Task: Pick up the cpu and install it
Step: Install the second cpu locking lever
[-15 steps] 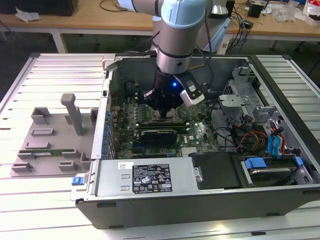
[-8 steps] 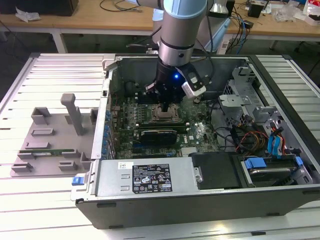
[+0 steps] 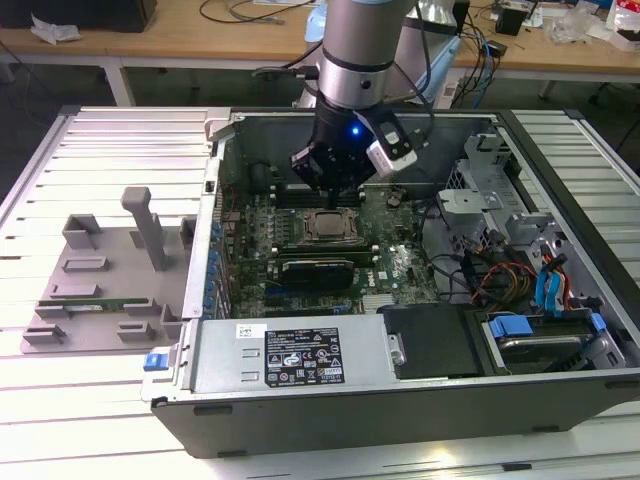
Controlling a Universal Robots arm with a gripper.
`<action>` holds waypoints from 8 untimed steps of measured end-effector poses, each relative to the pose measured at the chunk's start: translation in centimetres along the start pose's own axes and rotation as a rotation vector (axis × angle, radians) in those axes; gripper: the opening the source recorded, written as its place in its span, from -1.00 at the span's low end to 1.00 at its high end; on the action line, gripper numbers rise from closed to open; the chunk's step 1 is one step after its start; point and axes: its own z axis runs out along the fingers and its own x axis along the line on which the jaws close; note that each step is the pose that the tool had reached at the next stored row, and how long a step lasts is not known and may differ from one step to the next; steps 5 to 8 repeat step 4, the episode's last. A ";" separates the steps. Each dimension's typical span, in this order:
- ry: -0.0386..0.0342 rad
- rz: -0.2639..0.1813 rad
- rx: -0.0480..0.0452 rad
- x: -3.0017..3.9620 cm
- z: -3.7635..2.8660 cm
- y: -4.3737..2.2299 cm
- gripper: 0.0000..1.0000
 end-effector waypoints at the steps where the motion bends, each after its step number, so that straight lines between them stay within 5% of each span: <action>1: 0.0002 0.000 0.0003 0.00 -0.02 0.00 -0.79; 8: 0.0002 0.000 0.0003 0.00 -0.02 0.00 -0.79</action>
